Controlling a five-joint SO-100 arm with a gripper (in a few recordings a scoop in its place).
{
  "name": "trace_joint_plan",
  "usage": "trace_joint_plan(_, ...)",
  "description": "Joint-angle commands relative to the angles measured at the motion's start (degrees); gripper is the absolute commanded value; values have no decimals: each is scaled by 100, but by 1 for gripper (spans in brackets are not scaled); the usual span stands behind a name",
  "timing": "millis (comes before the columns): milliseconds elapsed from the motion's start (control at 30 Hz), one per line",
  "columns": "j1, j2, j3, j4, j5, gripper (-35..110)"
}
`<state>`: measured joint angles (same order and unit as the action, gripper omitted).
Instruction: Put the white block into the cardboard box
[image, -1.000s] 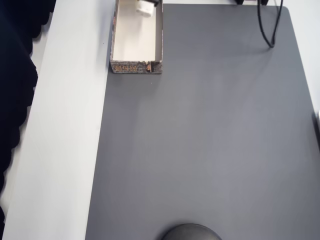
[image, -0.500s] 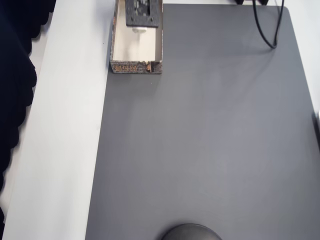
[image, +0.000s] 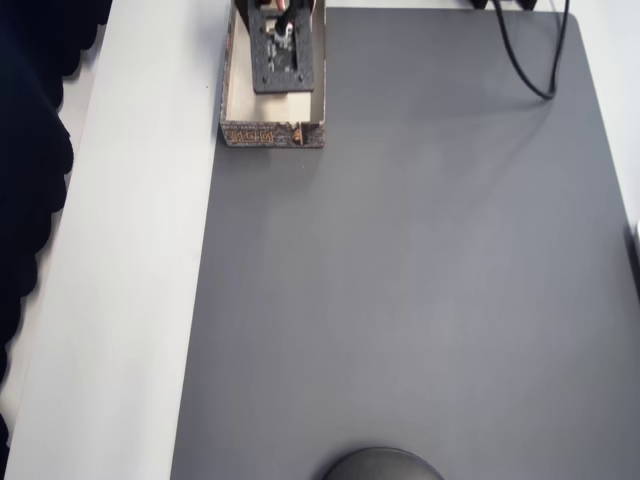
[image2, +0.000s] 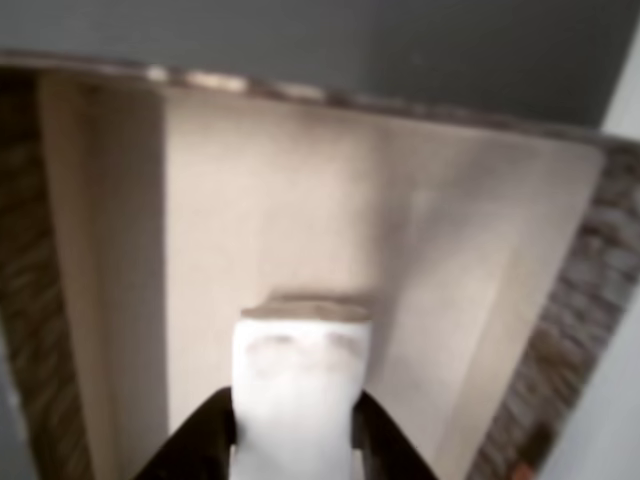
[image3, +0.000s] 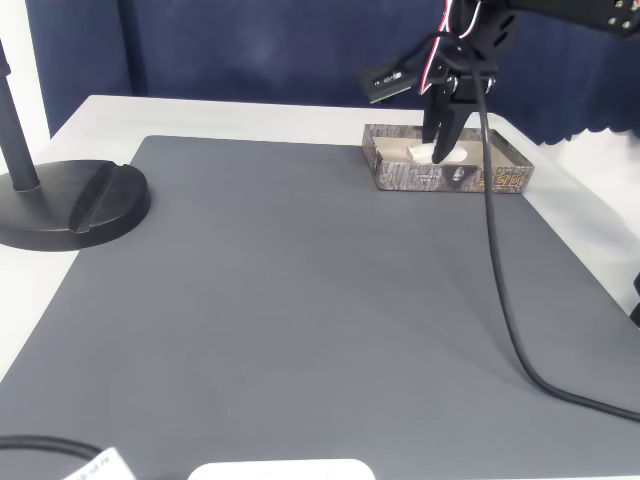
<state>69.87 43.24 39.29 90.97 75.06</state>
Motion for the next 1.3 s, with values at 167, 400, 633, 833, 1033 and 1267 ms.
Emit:
trace_joint_plan(167,-26,-18,-562,-79,-132,-1)
trace_joint_plan(400,-35,-18,-598,-88,-141,8)
trace_joint_plan(633,-26,-35,-615,-97,-79,17)
trace_joint_plan(833,-9,-53,-606,-97,-114,22)
trace_joint_plan(1033,9,88,-606,-105,-79,24)
trace_joint_plan(1267,-9,817,-501,-70,149,24)
